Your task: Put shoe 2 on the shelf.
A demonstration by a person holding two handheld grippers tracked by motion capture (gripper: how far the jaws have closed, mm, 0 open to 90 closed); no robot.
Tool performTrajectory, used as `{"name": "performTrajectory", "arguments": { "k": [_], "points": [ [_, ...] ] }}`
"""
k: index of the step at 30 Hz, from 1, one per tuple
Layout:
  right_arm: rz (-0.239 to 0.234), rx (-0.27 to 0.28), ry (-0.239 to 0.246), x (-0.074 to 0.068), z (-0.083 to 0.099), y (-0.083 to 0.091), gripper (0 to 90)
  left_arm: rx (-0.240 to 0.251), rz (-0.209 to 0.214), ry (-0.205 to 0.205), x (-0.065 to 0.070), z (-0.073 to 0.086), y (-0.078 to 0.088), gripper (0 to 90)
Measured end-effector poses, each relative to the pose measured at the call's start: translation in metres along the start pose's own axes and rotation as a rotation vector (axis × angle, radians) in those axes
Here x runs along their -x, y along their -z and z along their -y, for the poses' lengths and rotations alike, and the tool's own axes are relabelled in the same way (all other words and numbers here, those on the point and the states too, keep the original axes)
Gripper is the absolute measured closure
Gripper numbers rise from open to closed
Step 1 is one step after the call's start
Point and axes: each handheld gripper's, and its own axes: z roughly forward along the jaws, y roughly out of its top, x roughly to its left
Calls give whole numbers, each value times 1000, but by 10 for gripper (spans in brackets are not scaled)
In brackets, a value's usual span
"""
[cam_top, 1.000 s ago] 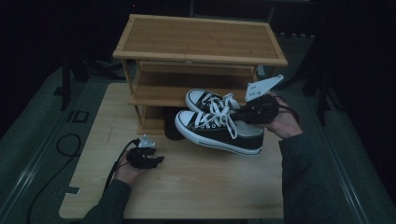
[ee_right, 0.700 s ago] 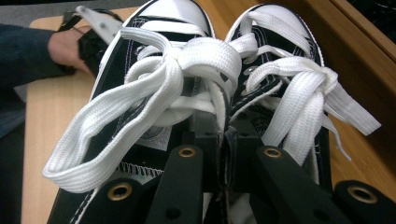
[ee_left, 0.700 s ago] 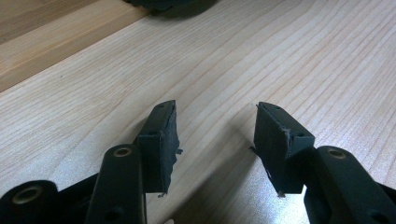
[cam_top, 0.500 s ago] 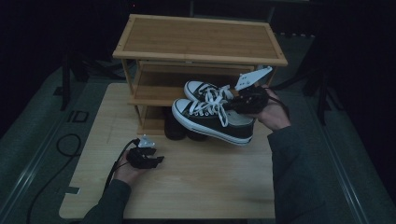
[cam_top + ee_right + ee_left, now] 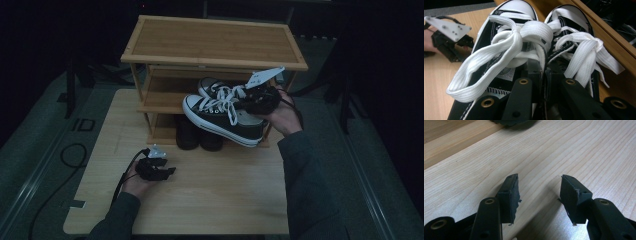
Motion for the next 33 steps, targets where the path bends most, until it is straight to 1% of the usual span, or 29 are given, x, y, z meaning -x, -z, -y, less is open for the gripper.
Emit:
{"name": "performTrajectory", "arguments": {
  "k": [7,10,15,18,21,28,33],
  "points": [
    [35,-4,-27,4,-5,-12,846,-1,2,0,0,0,0,500],
    [53,3,-33,5,-7,-15,846,-2,2,0,0,0,0,500],
    [110,11,-41,5,-9,-19,846,-2,2,-1,0,0,0,500],
    [137,18,-61,8,-9,-22,846,-2,2,0,0,0,0,500],
    [174,18,-69,8,-9,-25,846,-2,4,1,0,0,0,500],
    [254,20,-77,4,-11,-32,843,-2,3,1,0,0,0,500],
    [280,13,-79,3,-12,-32,841,-1,2,1,0,0,0,500]
  ]
}}
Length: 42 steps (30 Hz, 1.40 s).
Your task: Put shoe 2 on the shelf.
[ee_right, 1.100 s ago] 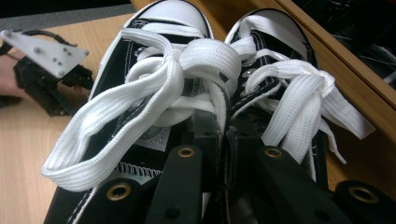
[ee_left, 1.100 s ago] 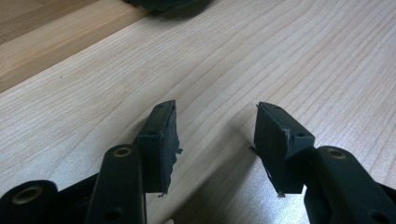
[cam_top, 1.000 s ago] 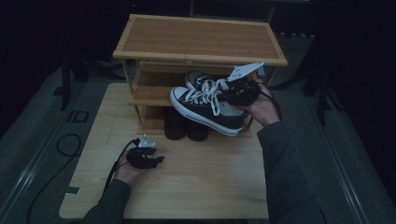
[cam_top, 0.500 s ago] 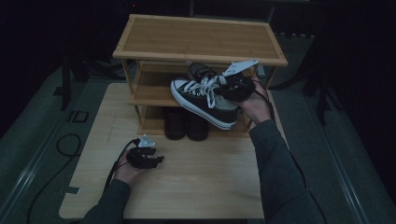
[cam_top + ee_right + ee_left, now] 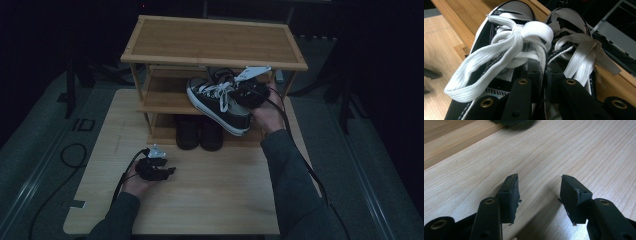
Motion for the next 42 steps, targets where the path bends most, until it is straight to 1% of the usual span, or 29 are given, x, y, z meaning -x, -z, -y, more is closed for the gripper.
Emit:
{"name": "performTrajectory", "arguments": {
  "k": [3,4,7,8,10,12,13,14,15,18,20,22,24,25,26,28,29,30,31,32,33,35,38,40,42],
  "points": [
    [12,0,-3,-1,0,0,839,-1,1,1,0,0,0,500],
    [25,0,-5,-1,0,-1,839,0,1,1,0,0,0,500],
    [43,-4,-11,-3,0,-1,836,0,-1,0,0,0,0,500],
    [49,-6,-17,-3,0,-1,836,0,0,1,0,0,0,500],
    [65,-10,-43,-5,0,-1,836,0,0,1,0,0,0,500],
    [94,-16,-63,-7,0,-1,831,1,-2,0,0,0,0,500],
    [112,-23,-75,-8,0,-1,809,1,-1,0,0,0,0,500],
    [119,-30,-88,-9,0,-1,761,1,-1,1,0,0,0,500],
    [120,-33,-88,-9,-1,-1,708,1,-1,1,0,0,0,500],
    [106,-35,-74,-8,-1,-1,657,0,2,3,0,0,0,500],
    [91,-47,-36,-6,-1,1,627,1,3,2,0,0,0,499],
    [81,-60,-4,-5,-2,3,616,0,5,3,0,0,0,499],
    [86,-71,44,-4,-3,7,610,0,5,3,-1,0,0,500],
    [83,-72,50,-3,-4,10,608,-1,3,2,0,0,0,499],
    [69,-79,64,-1,-4,12,602,-2,3,2,0,0,0,499],
    [53,-70,81,0,-4,16,605,0,-1,0,0,0,0,499],
    [47,-65,89,1,-4,18,628,0,-1,0,0,0,0,499],
    [25,-49,94,2,-4,21,647,-1,-1,-1,0,0,0,499],
    [14,-39,99,2,-4,23,655,-2,-1,-1,0,0,0,499],
    [17,-35,109,1,-4,26,664,-3,-1,-1,0,0,0,499],
    [2,-36,116,2,-4,27,670,-3,-1,-2,0,0,0,499],
    [-4,-42,124,3,-4,29,682,-4,0,-1,0,0,0,499],
    [-30,-42,116,3,-3,31,695,-7,2,1,0,-1,0,500],
    [-57,-40,113,4,-3,32,704,-13,13,12,-2,-1,1,501],
    [-72,-40,109,4,-3,33,712,-21,16,16,-2,-1,2,517]
  ]
}}
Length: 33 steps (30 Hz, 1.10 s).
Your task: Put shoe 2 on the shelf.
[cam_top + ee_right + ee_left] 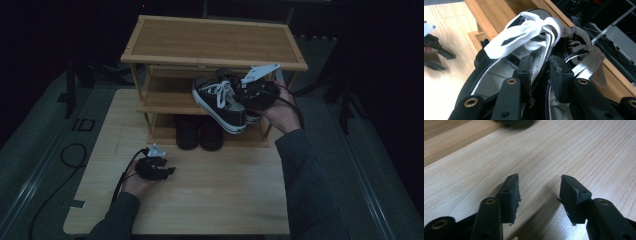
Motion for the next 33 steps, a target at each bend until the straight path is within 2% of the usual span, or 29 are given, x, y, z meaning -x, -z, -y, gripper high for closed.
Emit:
{"name": "performTrajectory", "arguments": {
  "k": [6,8,11,16,23,29,33],
  "points": [
    [-42,-6,0,1,1,5,737,-43,14,1,3,-3,2,552],
    [-55,1,0,1,2,7,737,-56,20,-19,8,-6,4,560],
    [-64,8,0,0,2,9,744,-41,34,-30,13,-10,8,564],
    [-98,43,-28,0,2,15,769,-28,44,-39,17,-16,16,568],
    [-148,87,-49,-1,1,21,811,-5,60,-40,17,-23,26,581],
    [-168,94,-38,-5,1,22,798,13,59,-52,16,-31,33,584],
    [-195,123,-47,-6,2,24,799,19,63,-56,16,-36,34,583]
  ]
}}
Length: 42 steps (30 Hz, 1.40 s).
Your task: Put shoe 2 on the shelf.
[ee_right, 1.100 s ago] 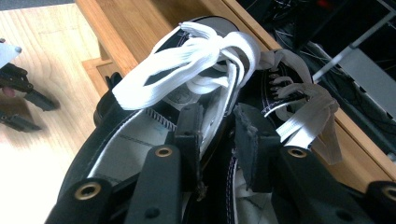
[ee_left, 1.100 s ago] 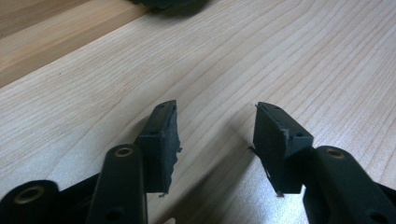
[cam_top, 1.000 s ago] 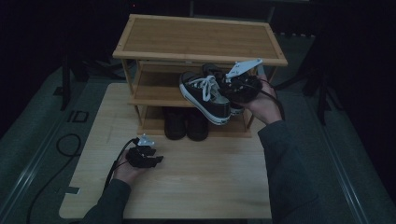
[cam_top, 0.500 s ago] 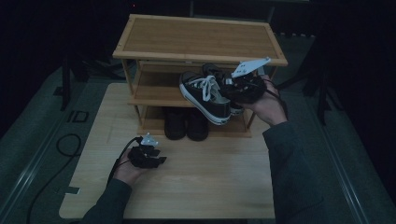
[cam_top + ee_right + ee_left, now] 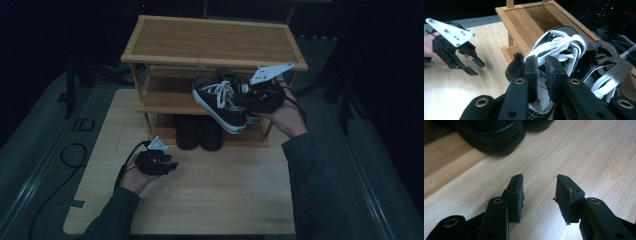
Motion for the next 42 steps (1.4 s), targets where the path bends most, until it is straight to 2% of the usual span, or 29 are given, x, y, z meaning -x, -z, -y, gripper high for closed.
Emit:
{"name": "performTrajectory", "arguments": {
  "k": [7,13,20,31,32,34,37,40,42],
  "points": [
    [-40,30,1,-5,2,6,807,3,0,-11,0,-6,3,583],
    [-77,41,23,-11,2,10,832,19,0,-12,-1,-12,8,591],
    [-110,20,49,-20,7,7,866,39,1,-24,0,-22,14,610],
    [-152,-21,73,-33,21,-2,878,86,-11,-22,-1,-42,24,742],
    [-151,-27,73,-34,22,-2,878,94,-4,-10,-1,-45,25,749],
    [-159,-29,72,-35,25,-5,878,106,0,-1,-1,-49,27,785],
    [-165,-45,66,-36,30,-10,885,116,-3,-9,0,-56,29,851],
    [-170,-56,59,-38,37,-15,894,114,-6,-7,1,-66,30,865],
    [-176,-63,57,-41,42,-18,896,124,9,-2,1,-70,30,859]
  ]
}}
